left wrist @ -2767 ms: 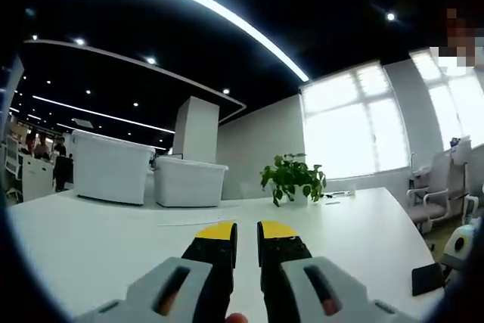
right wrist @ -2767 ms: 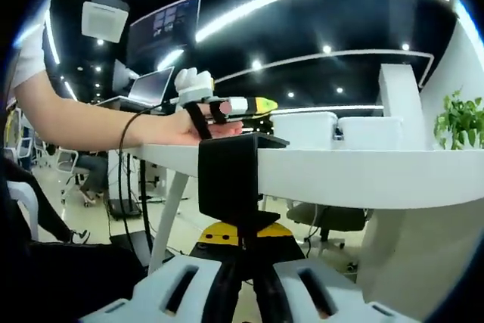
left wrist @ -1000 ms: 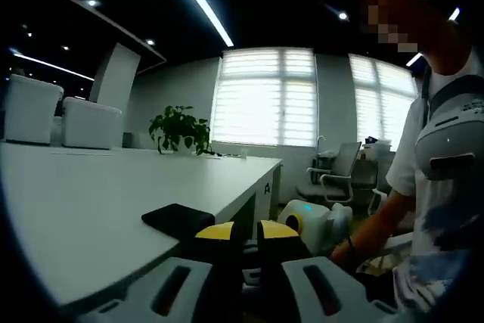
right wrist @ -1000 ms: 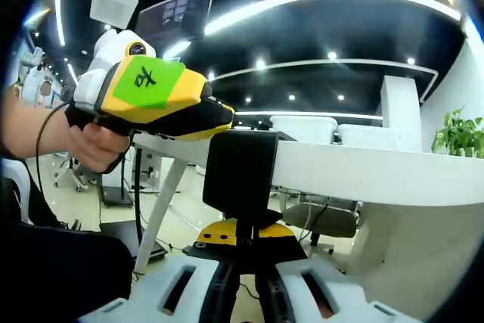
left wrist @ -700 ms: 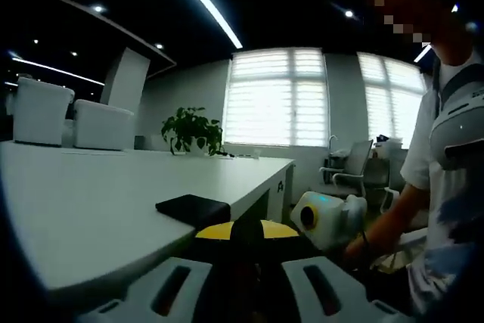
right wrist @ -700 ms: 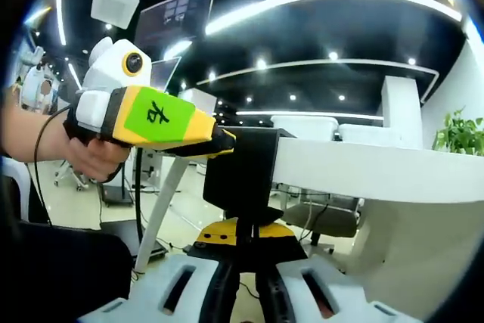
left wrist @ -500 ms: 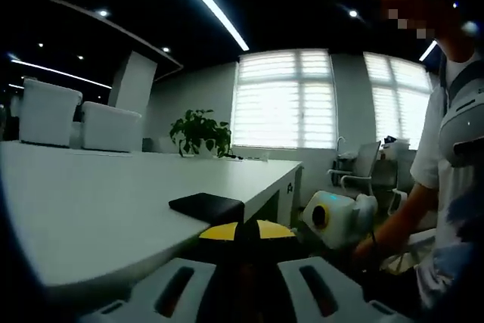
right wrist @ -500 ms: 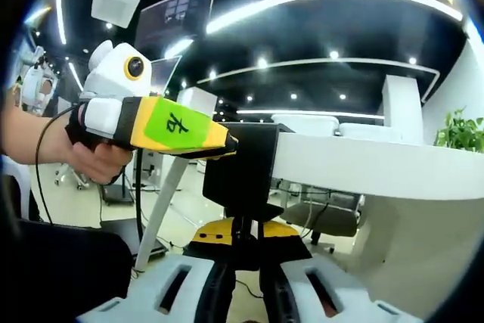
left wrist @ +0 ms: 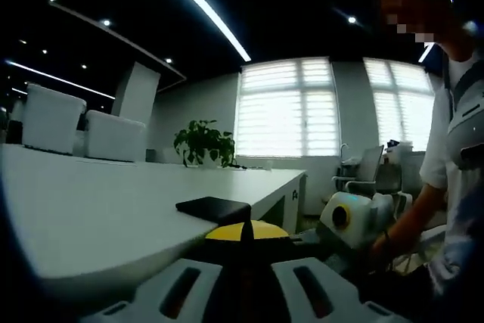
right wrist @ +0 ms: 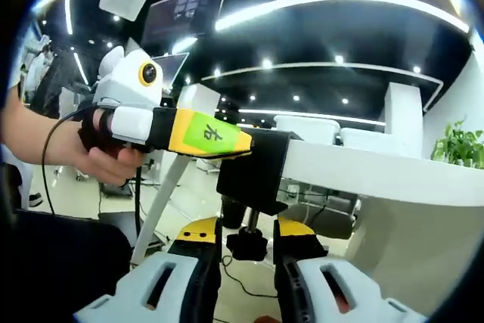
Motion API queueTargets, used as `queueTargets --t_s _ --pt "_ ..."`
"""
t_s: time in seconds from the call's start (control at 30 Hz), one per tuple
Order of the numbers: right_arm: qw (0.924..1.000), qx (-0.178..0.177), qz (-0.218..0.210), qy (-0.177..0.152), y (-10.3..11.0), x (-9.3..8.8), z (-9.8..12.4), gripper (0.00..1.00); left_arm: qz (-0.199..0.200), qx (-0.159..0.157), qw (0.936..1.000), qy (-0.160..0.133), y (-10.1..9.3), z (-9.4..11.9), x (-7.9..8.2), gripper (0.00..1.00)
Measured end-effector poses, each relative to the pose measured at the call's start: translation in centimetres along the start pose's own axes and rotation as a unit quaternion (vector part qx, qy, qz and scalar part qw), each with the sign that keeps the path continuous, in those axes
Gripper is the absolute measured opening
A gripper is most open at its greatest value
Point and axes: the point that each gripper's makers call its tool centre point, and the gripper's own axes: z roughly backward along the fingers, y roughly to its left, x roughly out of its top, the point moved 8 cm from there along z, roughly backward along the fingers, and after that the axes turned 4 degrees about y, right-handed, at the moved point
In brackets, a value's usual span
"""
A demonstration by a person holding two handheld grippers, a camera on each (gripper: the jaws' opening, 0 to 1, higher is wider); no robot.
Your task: Clamp the fixed fixture on the desktop, loosen the retaining clip, secure it to the edge of the desk, and tighten the retaining clip.
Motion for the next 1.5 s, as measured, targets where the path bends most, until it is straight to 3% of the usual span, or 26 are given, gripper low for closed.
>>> queueTargets --t_s 0.1,0.17,0.7,1.03,1.13,1.23,1.3,1.37,1.47,1.5 --pt "0.9989 -0.018 -0.04 0.014 0.1 -0.5 0.1 0.23 -0.001 0.0 1.0 -0.003 0.7 0.2 0.0 0.01" --pt "0.9971 -0.009 -0.069 0.029 0.6 -0.9 0.1 0.23 0.001 -0.002 1.0 -0.008 0.7 0.2 -0.2 0.01" --pt "0.9994 -0.028 -0.01 0.02 0.6 -1.4 -0.8 0.21 0.001 -0.016 0.9998 -0.015 0.3 0.1 -0.4 0.01" --pt "0.9995 0.025 0.021 -0.001 0.4 -1.4 -1.0 0.18 0.001 -0.019 0.9997 -0.014 0.6 0.2 -0.3 0.01" --pt "0.9996 0.028 0.009 -0.001 0.3 -1.4 -0.9 0.18 0.002 -0.02 0.9997 -0.015 0.4 0.2 -0.3 0.01" --pt "0.9999 -0.01 -0.009 0.009 0.4 -1.3 -0.5 0.22 0.004 -0.02 0.9996 -0.016 0.4 0.2 -0.4 0.01" --pt "0.9982 -0.043 -0.031 0.028 0.4 -1.3 -0.1 0.3 0.005 -0.02 0.9996 -0.018 0.4 0.2 -0.4 0.01" --pt "0.997 -0.056 -0.047 0.025 0.9 -0.9 0.5 0.35 0.005 -0.019 0.9997 -0.017 0.4 0.2 -0.4 0.01" --pt "0.995 -0.072 -0.063 0.029 1.7 -0.7 0.7 0.33 0.004 -0.019 0.9997 -0.018 0.3 0.3 -0.4 0.01" --pt "0.992 -0.08 -0.088 0.043 2.2 -1.2 0.5 0.31 0.005 -0.019 0.9996 -0.019 0.3 0.3 -0.4 0.01"
